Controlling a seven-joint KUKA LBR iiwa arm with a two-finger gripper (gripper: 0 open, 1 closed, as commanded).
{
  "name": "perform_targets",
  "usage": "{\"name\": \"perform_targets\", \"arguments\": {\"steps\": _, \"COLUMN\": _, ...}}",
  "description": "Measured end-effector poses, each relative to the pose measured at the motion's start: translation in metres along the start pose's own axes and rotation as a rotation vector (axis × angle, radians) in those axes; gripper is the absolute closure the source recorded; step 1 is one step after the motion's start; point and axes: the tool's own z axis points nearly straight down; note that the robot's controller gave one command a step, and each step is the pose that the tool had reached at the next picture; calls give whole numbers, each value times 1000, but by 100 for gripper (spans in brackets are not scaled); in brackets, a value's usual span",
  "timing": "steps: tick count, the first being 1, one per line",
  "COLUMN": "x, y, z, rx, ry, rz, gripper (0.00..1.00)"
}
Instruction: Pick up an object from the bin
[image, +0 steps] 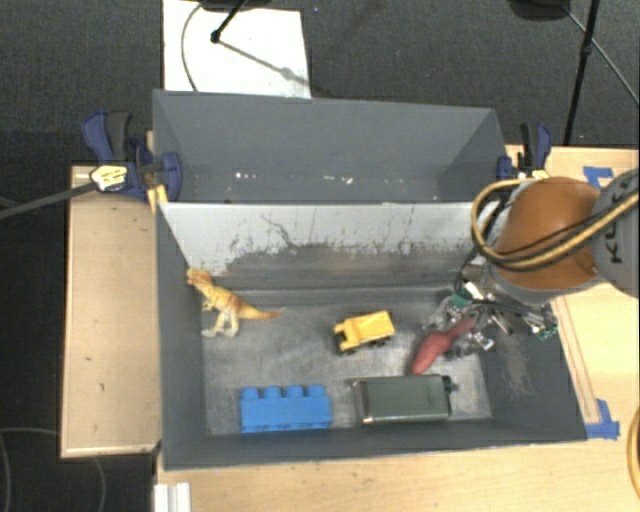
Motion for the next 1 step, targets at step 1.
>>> {"name": "perform_targets", "arguments": {"steps": 1, "x": 1, "y": 1, "z": -9, "rx": -6, "ry": 5, "rz": 1, "gripper": 100}}
